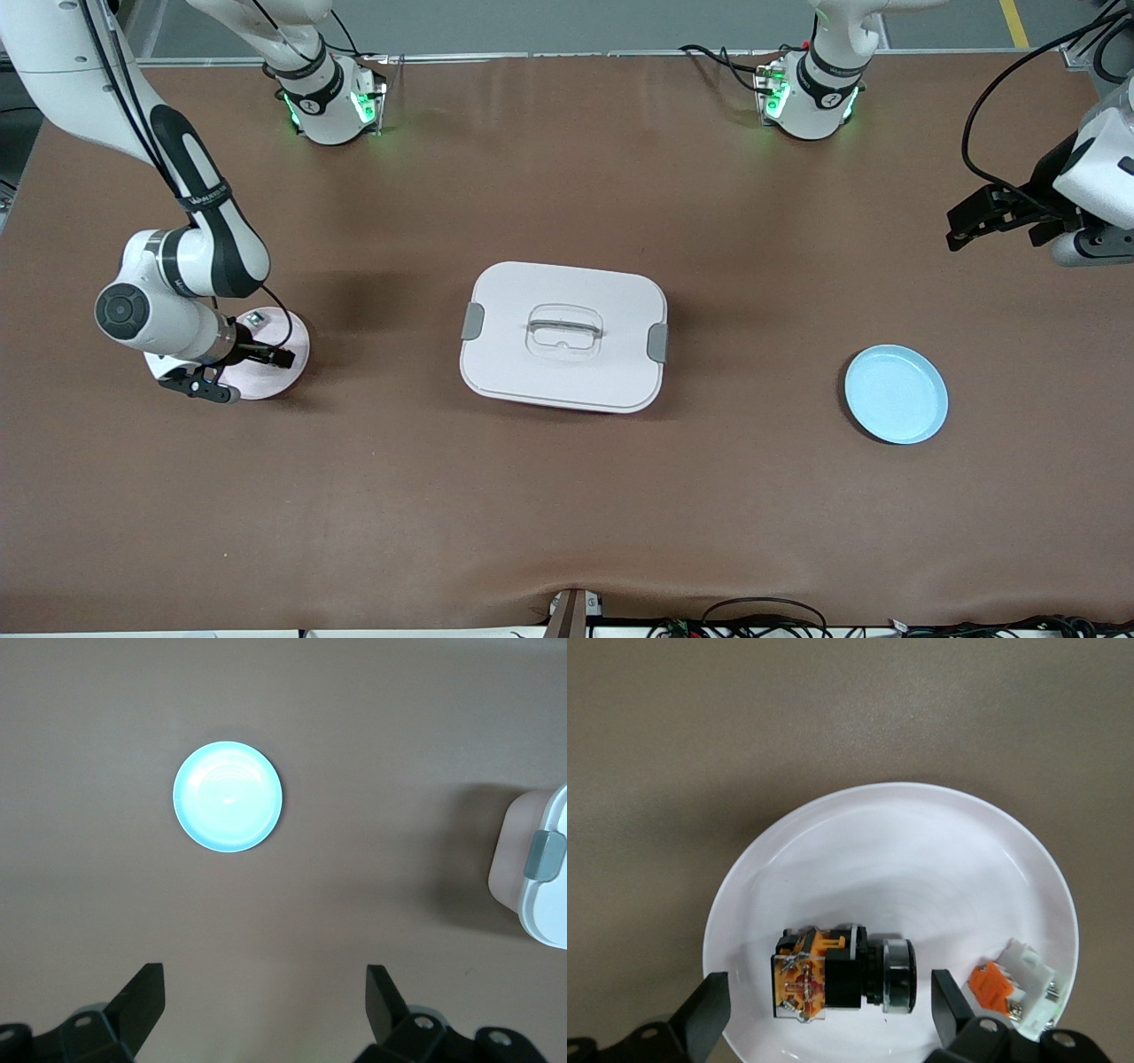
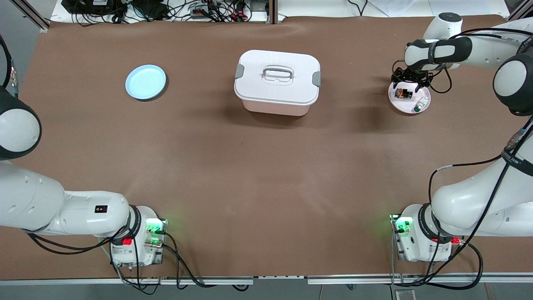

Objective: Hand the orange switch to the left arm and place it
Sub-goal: 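Grasp the orange-black switch with the right gripper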

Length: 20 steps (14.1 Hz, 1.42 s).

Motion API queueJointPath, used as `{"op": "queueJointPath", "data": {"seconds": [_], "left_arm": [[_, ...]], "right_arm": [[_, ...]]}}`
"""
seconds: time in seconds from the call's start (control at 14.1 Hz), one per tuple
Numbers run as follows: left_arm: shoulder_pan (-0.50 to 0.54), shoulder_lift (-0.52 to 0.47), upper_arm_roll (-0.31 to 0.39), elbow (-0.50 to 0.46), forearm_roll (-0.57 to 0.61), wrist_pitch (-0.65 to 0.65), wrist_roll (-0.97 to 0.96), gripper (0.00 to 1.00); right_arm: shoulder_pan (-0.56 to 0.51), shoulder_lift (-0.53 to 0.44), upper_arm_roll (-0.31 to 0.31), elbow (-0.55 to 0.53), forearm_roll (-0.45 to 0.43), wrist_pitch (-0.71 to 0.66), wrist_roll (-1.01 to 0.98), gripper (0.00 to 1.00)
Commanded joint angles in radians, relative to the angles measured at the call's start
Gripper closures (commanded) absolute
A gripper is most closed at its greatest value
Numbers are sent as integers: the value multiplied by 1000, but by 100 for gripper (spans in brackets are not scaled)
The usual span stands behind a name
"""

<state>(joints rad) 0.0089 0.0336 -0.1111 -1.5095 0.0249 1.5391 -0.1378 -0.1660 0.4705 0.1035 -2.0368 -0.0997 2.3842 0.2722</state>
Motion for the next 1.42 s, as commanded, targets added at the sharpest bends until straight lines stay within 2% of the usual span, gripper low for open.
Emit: {"op": "queueJointPath", "data": {"seconds": [0.0,0.71,0.78,1.07,1.21,1.35], "left_arm": [[3,-18,-10,-15,-3,12,-3,0],[5,-8,-13,-15,-3,35,-8,0],[3,-9,-13,-15,-3,36,-8,0],[3,-17,-61,-46,10,53,-11,0],[5,-14,-62,-51,10,56,-11,0],[5,-11,-62,-44,1,68,-11,0]], "right_arm": [[-4,28,1,20,-34,9,32,0],[-9,59,1,21,-40,17,30,0],[-10,60,1,21,-40,16,30,10],[-10,68,1,30,-40,18,28,65],[-9,68,1,30,-40,16,27,81],[-3,63,1,30,-40,7,22,82]]}}
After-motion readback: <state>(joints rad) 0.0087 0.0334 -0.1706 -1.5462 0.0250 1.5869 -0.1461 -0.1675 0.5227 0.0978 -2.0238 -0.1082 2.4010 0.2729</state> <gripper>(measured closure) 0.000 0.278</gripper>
